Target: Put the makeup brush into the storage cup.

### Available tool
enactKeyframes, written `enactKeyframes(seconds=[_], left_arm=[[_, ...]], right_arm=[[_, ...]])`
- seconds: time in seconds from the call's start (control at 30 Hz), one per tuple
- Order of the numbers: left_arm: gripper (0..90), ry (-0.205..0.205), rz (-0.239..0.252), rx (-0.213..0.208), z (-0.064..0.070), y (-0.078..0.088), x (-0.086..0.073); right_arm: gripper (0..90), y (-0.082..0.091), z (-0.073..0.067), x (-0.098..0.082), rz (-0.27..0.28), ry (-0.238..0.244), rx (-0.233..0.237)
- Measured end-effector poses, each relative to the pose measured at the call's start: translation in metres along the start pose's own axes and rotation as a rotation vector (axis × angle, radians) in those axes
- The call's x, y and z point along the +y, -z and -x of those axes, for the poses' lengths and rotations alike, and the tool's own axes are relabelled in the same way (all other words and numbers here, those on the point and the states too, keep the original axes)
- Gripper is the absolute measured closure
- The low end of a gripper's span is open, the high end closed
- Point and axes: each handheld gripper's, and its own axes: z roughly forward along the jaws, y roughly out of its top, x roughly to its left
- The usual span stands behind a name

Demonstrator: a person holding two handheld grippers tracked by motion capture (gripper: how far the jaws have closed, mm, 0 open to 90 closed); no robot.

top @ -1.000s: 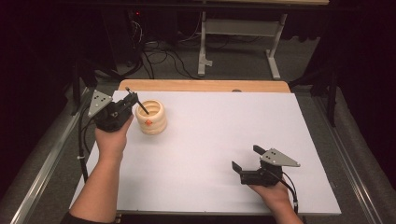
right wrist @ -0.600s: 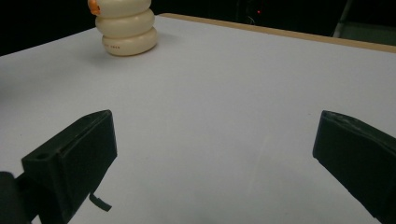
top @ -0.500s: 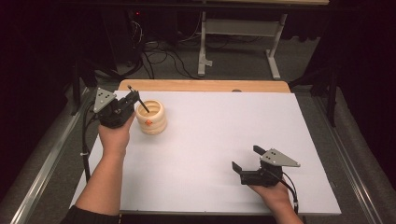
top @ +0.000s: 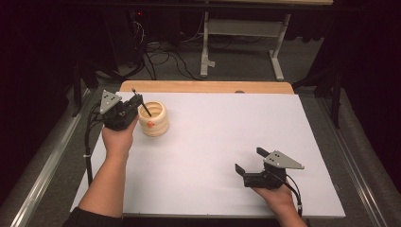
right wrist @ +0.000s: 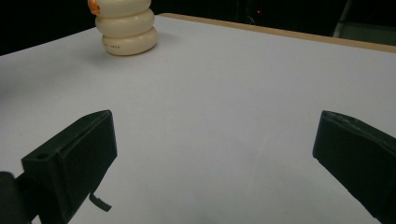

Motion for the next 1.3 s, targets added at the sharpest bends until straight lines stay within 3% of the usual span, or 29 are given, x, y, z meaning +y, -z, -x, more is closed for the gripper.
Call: enactKeyframes(seconds=[0.53, 1.3], left_arm=[[82.9, -0.005, -0.032, 0.0, -0.001, -0.003, -0.009], [82.7, -0.001, -0.115, 0.009, -0.001, -0.014, -0.025]], right_arm=[[1.0, -0.001, 0.0, 0.0, -0.001, 0.004, 0.002], [1.0, -0.002, -0.002, -0.001, -0.011, 0.011, 0.008]])
